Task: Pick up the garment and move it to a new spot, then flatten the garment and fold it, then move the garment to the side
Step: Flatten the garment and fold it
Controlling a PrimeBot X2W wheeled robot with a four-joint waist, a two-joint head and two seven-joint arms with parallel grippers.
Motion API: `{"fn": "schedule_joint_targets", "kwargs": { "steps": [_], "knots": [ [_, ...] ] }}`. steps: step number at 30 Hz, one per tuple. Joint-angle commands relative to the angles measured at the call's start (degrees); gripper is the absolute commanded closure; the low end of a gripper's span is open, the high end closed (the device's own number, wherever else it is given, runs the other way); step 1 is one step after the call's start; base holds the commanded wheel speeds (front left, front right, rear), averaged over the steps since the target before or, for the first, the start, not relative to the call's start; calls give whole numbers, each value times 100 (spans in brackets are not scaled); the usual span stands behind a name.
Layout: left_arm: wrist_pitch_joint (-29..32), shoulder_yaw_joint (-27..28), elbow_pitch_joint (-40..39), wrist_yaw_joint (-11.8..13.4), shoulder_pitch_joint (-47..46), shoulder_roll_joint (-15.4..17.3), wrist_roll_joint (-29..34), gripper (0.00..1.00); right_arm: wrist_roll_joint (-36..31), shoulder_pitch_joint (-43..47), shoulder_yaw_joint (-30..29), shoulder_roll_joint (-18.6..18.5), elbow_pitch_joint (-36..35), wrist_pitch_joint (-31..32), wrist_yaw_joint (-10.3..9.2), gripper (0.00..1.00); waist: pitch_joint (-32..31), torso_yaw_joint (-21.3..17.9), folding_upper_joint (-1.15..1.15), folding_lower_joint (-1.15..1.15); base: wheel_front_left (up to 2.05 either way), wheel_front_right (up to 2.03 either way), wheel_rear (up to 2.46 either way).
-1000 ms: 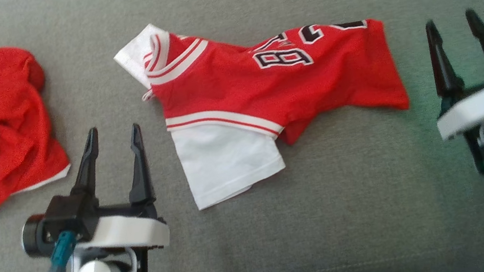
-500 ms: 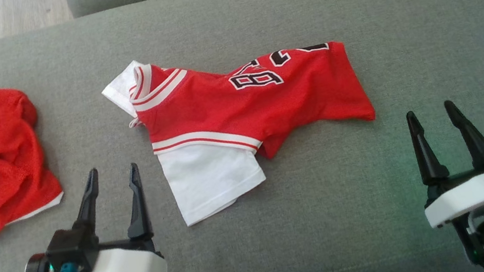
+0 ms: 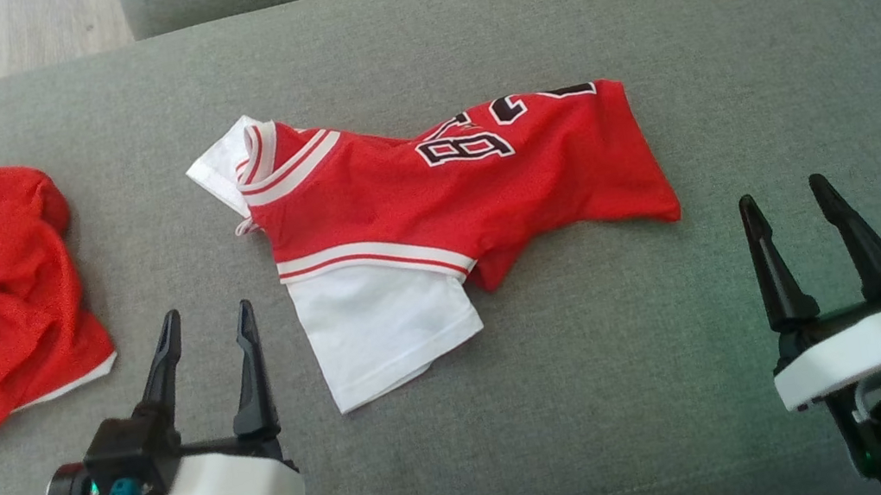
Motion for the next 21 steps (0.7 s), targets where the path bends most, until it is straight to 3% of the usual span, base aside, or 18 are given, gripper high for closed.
{"fn": "schedule_joint_targets", "kwargs": {
  "steps": [1,6,12,21],
  "knots": [
    [6,182,-191,37,-130,109,-43,0,-14,-11,132,-1,-222,2,-4,0,9,-1,0,0,0,0,0],
    [220,39,-94,-63,-287,91,-78,0,-6,-38,133,7,-265,22,-4,0,94,9,0,0,0,0,0],
    [1106,-313,543,-419,-827,-75,-324,0,-14,-138,196,9,-304,32,-4,0,301,-37,0,0,0,0,0],
    [2081,-361,1647,-594,-1259,-263,-801,0,44,-220,239,44,-232,-13,-4,0,477,-188,0,0,0,0,0]
  ]
}}
